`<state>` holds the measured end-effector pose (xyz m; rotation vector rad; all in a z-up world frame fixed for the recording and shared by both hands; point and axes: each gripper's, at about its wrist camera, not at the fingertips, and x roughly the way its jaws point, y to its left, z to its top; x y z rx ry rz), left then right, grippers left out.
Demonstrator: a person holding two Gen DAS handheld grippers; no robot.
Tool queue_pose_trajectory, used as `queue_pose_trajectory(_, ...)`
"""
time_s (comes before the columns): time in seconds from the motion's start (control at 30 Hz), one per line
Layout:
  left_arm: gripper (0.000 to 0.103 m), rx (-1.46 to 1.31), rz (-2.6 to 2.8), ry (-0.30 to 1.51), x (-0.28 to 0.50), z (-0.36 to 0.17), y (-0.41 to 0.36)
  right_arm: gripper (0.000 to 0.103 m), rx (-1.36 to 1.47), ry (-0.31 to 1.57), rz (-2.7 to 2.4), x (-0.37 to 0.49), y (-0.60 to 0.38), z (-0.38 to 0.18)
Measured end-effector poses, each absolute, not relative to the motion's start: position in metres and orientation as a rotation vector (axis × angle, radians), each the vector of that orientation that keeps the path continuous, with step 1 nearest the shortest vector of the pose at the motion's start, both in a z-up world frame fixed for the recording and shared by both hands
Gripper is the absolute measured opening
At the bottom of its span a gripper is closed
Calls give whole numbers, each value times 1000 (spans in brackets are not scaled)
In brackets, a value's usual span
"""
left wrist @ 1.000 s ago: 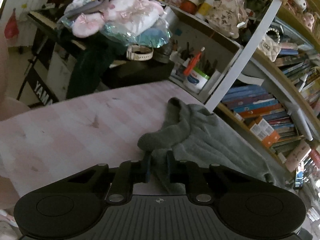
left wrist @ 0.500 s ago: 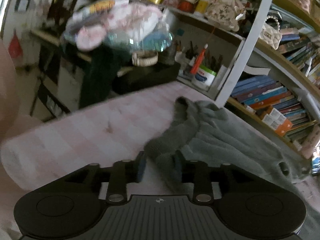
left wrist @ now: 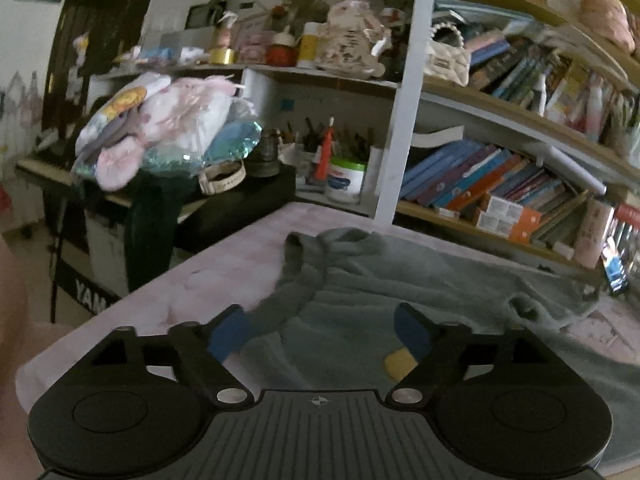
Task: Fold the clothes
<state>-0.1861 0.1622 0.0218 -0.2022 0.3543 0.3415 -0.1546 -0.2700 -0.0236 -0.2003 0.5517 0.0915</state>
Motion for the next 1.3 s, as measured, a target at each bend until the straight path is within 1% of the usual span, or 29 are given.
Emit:
queue_pose_trajectory(0.07, 98, -169, 361, 351, -185, 21, 157, 27, -208, 549, 89, -155, -269, -24)
queue_pose_trajectory(0.13, 100, -148, 369, 354, -184, 21, 154, 29, -215, 545, 85, -156, -268, -24)
queue_pose_trajectory(0.23, 101, -131, 359, 368, -184, 19, 150, 39, -216, 539, 72, -157, -270, -24)
queue_pose_trajectory(0.3, 102, -122, 349, 379, -182, 18, 147, 50, -205, 532, 74, -158, -272, -23)
queue_pose_trajectory(0.37, 103, -112, 340, 388, -181, 18, 144, 53, -191, 522, 94, -159, -273, -21)
queue_pose_trajectory(0.43, 103, -107, 327, 392, -180, 18, 140, 59, -189, 507, 114, -159, -272, -17)
queue_pose_trajectory(0.5, 103, -103, 301, 391, -178, 18, 135, 68, -194, 490, 137, -158, -270, -13)
queue_pose_trajectory(0.53, 103, -101, 286, 391, -177, 18, 133, 69, -196, 484, 148, -157, -268, -11)
queue_pose_trajectory(0.6, 103, -97, 241, 394, -174, 16, 127, 75, -199, 475, 172, -153, -265, -9)
queue_pose_trajectory(0.73, 103, -72, 170, 427, -165, 13, 117, 80, -211, 471, 230, -143, -256, -4)
queue_pose_trajectory(0.93, 103, 8, 134, 463, -152, 13, 107, 92, -267, 488, 328, -123, -243, 3)
queue_pose_trajectory(1.07, 103, 40, 118, 483, -144, 15, 107, 102, -257, 525, 392, -105, -238, 7)
queue_pose_trajectory(1.3, 103, 94, 25, 478, -133, 24, 106, 103, -216, 520, 454, -76, -246, 28)
